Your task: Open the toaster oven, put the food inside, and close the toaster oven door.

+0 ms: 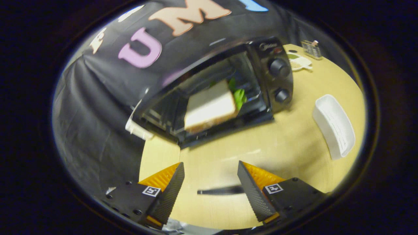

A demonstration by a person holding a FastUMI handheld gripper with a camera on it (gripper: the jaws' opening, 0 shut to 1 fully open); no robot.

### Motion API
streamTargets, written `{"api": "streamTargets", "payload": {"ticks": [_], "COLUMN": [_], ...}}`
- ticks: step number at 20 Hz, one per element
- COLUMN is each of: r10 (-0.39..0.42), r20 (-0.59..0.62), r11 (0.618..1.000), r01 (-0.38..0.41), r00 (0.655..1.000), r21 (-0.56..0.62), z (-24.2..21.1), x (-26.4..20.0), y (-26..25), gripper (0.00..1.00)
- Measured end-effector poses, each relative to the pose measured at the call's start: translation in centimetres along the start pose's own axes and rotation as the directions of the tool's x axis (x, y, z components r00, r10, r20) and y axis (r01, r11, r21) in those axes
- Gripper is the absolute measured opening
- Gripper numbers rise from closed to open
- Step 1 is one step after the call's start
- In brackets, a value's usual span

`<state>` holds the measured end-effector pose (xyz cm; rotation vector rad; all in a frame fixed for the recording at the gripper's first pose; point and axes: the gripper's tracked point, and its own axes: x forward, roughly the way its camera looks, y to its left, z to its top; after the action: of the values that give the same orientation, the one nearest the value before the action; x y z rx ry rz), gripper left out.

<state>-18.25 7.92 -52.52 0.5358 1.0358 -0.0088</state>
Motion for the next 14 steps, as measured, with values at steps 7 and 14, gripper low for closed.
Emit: {"api": "streamTargets", "payload": {"ticks": [7, 14], "r10": [-0.116, -0.250], "r20": [-0.151, -0.116], "r11": [0.975, 0.933], "r01": [0.083, 0.207], "r00": [0.982, 0.961], "r21": [-0.206, -0.295], "z": [-7.2, -7.3], "x": [-0.8, 2.0], "y": [-2.0, -5.1], "gripper": [1.00, 1.00]}}
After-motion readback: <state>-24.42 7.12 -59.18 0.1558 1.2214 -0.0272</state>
